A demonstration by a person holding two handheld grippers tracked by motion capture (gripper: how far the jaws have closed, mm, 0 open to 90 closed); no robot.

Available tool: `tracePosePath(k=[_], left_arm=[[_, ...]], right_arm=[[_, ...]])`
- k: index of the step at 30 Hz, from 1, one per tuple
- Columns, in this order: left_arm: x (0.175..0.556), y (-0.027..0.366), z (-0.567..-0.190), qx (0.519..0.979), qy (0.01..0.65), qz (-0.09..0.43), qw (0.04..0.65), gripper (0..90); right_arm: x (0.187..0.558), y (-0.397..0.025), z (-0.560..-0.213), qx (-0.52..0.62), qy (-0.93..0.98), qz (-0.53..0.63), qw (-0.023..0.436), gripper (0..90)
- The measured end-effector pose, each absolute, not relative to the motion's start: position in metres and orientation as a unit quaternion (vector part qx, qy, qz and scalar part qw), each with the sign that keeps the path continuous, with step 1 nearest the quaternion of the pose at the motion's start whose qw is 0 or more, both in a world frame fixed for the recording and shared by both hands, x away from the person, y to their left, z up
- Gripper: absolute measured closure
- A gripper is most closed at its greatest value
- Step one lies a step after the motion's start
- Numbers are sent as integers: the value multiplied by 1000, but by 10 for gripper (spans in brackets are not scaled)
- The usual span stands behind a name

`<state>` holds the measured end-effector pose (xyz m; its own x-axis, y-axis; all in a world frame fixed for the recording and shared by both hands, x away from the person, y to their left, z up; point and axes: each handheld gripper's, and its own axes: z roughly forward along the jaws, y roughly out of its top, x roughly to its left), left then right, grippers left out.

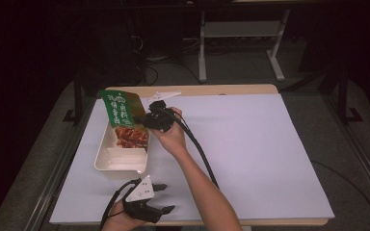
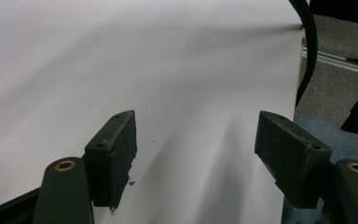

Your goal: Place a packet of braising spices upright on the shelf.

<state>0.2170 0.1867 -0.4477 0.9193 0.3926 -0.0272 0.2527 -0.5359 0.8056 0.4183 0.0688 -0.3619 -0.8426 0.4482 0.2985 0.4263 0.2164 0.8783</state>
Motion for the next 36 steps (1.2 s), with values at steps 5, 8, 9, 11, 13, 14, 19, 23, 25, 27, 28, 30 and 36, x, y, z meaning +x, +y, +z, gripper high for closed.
tracePosePath(k=[5, 8, 9, 11, 13, 14, 19, 23, 25, 27, 28, 30, 36], left_arm=[[217, 187, -448, 872, 189, 77, 445, 290], [218, 188, -447, 872, 189, 77, 445, 289], [218, 188, -447, 872, 190, 78, 445, 289], [219, 188, -447, 872, 190, 80, 445, 288], [219, 189, -447, 871, 193, 78, 445, 288], [219, 189, -447, 870, 193, 78, 446, 288], [220, 189, -447, 871, 193, 78, 444, 287], [220, 189, -448, 873, 191, 78, 442, 287], [220, 189, -448, 872, 192, 77, 443, 287], [220, 189, -448, 873, 192, 78, 442, 287], [221, 189, -448, 874, 190, 80, 440, 287], [221, 190, -448, 873, 192, 79, 441, 287], [221, 190, -448, 872, 194, 78, 442, 286]], right_arm=[[417, 63, -358, 278, 787, 551, 7, 725], [416, 59, -355, 275, 790, 548, 4, 703], [416, 57, -354, 276, 791, 546, 3, 698], [415, 53, -353, 277, 790, 547, 1, 680], [415, 50, -352, 278, 791, 545, -2, 667], [415, 47, -352, 278, 792, 543, -1, 657], [413, 37, -351, 280, 795, 539, -7, 613], [409, 28, -349, 279, 797, 535, -9, 588], [408, 23, -348, 280, 798, 533, -9, 579], [407, 18, -347, 281, 798, 533, -8, 575], [406, 15, -347, 282, 798, 533, -9, 571], [404, 9, -346, 281, 798, 533, -5, 565], [398, -7, -345, 285, 798, 530, -7, 539]])
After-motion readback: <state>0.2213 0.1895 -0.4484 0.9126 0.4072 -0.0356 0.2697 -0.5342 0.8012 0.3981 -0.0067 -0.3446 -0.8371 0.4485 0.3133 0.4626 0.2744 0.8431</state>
